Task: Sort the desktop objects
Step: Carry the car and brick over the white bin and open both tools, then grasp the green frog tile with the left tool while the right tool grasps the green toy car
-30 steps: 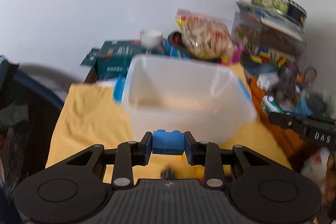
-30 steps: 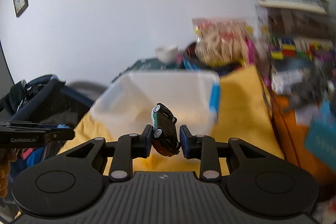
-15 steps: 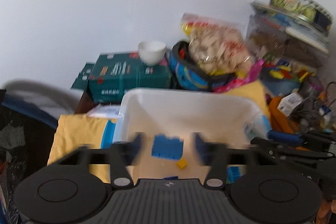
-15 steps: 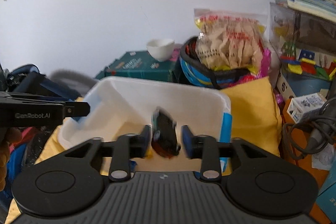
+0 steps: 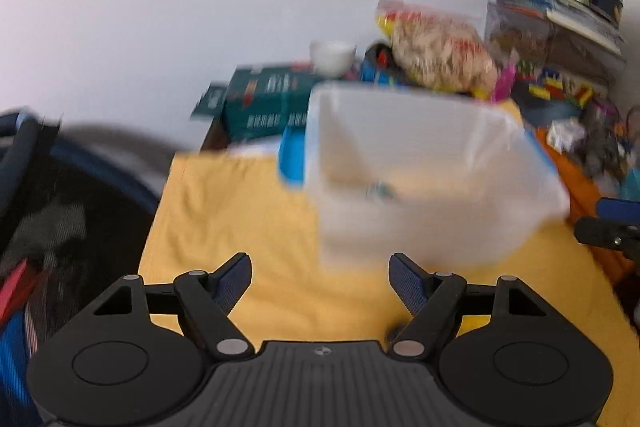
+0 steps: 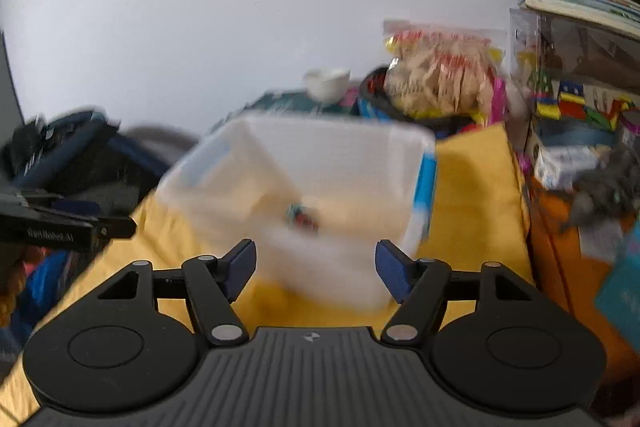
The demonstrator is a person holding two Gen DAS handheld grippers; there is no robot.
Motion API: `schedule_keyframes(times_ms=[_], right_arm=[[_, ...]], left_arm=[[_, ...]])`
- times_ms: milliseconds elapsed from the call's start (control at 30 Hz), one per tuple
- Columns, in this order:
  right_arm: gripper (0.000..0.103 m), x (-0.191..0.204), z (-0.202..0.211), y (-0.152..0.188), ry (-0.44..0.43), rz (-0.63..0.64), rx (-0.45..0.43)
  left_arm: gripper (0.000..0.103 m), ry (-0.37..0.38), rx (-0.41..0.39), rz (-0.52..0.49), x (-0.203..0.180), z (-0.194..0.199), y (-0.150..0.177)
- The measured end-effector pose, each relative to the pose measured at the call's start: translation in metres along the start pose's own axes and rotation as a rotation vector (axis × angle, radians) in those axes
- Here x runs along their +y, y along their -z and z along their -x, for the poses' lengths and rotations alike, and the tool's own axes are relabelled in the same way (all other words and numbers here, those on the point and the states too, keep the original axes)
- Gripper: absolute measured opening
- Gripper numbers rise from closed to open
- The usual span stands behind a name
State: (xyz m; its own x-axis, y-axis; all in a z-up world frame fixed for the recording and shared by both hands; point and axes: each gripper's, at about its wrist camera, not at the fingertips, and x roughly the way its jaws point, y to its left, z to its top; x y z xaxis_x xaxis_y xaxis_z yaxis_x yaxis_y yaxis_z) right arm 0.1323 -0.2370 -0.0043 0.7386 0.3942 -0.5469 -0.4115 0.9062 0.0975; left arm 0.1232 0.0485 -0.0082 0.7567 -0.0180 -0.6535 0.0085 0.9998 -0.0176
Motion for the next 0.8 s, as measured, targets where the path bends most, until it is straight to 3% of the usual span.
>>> schedule_keyframes(times_ms=[133, 300, 433, 533, 600, 667, 800], right_arm=[[0.070, 0.028, 0.007, 0.056, -0.028, 0.022, 0.115], [0.050, 0.052, -0.009, 0.097, -0.043, 0.009, 0.237], [0.044, 0.062, -0.021, 0.110, -0.013, -0.016, 0.274], [0.044, 0.057, -0.024, 0.113, 0.014, -0.065, 0.291], [0.044, 0.052, -0.026, 0.115, 0.015, -0.108, 0.293], [0.044, 0.049, -0.027, 0.117, 0.012, -0.140, 0.288], [0.046, 0.050, -0.032, 0.117, 0.016, -0.177, 0.295]], left_arm=[[0.079, -0.040, 0.083, -0.027, 0.000, -0.001, 0.055], [0.077, -0.055, 0.154, -0.059, -0.011, -0.015, 0.093], [0.066, -0.067, 0.171, -0.090, -0.018, -0.028, 0.102], [0.065, -0.063, 0.189, -0.084, -0.019, -0.037, 0.103], [0.059, -0.049, 0.192, -0.078, -0.019, -0.041, 0.104], [0.045, -0.027, 0.207, -0.069, -0.019, -0.045, 0.105], [0.043, -0.006, 0.204, -0.068, -0.021, -0.047, 0.107]])
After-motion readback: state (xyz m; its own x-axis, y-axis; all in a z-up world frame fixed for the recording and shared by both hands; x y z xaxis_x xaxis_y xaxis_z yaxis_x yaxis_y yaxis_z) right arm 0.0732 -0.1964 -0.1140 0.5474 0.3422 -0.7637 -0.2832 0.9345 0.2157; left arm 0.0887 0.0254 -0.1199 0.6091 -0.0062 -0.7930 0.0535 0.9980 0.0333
